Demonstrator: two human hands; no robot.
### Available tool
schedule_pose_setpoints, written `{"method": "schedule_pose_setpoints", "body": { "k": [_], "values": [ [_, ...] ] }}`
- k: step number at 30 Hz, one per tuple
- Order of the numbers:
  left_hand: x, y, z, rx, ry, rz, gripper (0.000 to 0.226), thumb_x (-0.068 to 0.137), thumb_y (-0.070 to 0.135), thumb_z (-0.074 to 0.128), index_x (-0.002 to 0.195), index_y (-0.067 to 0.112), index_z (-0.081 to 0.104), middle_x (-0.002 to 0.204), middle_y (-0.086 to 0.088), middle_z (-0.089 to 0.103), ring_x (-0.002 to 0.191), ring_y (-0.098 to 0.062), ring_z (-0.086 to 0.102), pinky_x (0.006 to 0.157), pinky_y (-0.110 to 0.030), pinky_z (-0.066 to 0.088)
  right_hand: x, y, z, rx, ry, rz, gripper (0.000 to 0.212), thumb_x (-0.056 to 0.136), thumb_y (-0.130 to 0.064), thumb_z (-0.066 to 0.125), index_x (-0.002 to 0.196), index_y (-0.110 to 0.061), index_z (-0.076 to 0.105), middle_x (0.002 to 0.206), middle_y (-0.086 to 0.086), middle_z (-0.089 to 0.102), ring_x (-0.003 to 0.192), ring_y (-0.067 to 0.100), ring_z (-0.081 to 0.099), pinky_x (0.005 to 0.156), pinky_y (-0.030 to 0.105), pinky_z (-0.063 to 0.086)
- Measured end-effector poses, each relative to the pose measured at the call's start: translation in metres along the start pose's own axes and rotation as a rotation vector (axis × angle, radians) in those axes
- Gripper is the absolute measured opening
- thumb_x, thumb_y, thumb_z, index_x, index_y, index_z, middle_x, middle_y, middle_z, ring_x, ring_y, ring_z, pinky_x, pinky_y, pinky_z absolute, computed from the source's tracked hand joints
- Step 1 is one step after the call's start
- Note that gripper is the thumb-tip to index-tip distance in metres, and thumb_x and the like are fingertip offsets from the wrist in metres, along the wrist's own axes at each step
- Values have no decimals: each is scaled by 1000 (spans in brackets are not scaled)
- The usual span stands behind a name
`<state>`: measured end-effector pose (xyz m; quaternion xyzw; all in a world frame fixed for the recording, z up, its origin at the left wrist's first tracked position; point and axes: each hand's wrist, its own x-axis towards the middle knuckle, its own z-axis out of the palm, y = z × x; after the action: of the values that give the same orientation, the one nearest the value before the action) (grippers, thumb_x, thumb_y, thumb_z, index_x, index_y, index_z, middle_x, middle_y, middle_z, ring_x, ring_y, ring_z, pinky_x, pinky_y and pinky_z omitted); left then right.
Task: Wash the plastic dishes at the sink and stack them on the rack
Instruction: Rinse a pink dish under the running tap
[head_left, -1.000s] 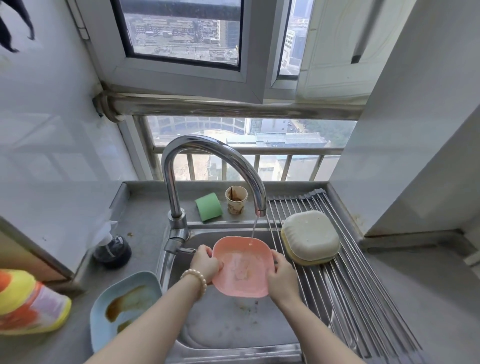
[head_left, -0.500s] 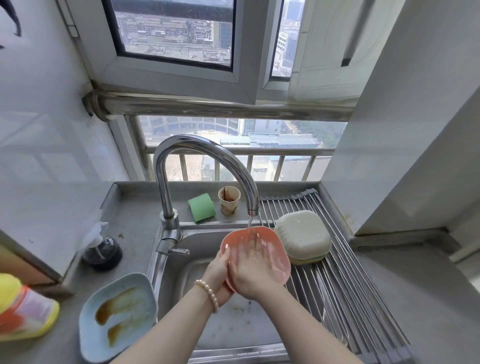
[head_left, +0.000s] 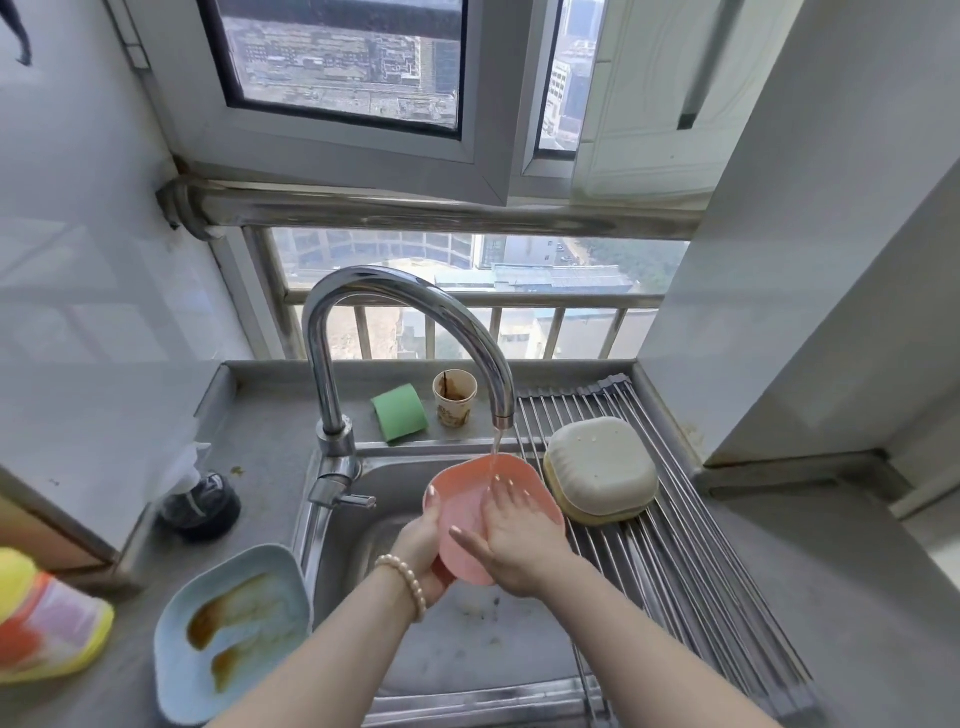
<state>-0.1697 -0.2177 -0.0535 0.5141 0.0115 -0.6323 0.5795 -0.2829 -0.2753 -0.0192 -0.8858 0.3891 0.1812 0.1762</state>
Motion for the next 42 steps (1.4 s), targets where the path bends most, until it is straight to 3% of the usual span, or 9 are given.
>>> {"method": "schedule_pose_setpoints", "body": {
  "k": [4,9,14,20,22,25,32,37,42],
  "values": [
    [-2,0,8,-165,-81,-22,63,96,57,32,121,6,57,99,-14,71,99,-28,61,92,-41,43,-2,-29,0,171,-25,-208,64,102,-48,13,153,-14,0,160,11,-1,147,20,-6,119,39,-5],
    [-1,7,-17,-98,-108,-40,81,94,62,18,114,-5,59,111,-23,67,101,-34,64,89,-45,45,-22,-7,12,59,-166,-299,59,102,-50,13,152,-19,18,160,6,9,148,21,3,119,40,5],
    [1,-9,-13,-19,-91,-35,71,94,60,26,126,6,58,121,-15,65,112,-33,61,102,-51,41,-1,0,-2,35,-9,-23,119,64,-85,-8,152,-5,1,159,13,-6,148,26,-2,120,39,2],
    [-8,-4,-1,-104,-43,-11,47,106,24,14,146,4,29,155,-14,27,143,-27,26,108,-25,30,10,-45,8,357,34,-147,75,97,-60,15,153,-14,-2,159,12,-8,147,20,-11,119,36,-8],
    [-7,2,-3,-71,-58,13,49,105,30,26,145,2,32,149,-15,38,140,-30,33,103,-20,34,5,-48,17,493,6,-223,72,98,-58,19,153,-20,-7,160,7,-2,147,17,-7,120,34,-4],
    [0,9,-15,-17,-94,-11,89,83,75,34,129,2,51,123,-20,62,117,-36,56,98,-46,44,-11,-38,26,488,-39,-328,64,100,-52,22,154,-21,6,160,6,14,147,22,10,120,36,5],
    [2,27,-23,486,325,255,89,77,79,40,124,6,58,120,-19,63,108,-36,61,96,-48,48,-30,2,21,66,-2,-328,72,93,-64,12,138,-19,45,153,3,32,141,24,25,110,38,27],
    [-2,25,-18,764,480,303,65,100,50,23,117,0,60,114,-21,63,105,-35,60,92,-39,47,-11,-2,19,-58,77,-183,122,57,-80,-20,153,-8,4,160,12,7,148,20,1,119,33,-5],
    [4,11,-24,483,364,94,63,94,62,30,102,10,65,99,-17,68,87,-34,67,73,-48,57,12,-23,9,180,5,-80,96,84,-75,7,153,-8,-3,159,12,-11,147,25,-10,118,37,-7]
  ]
}}
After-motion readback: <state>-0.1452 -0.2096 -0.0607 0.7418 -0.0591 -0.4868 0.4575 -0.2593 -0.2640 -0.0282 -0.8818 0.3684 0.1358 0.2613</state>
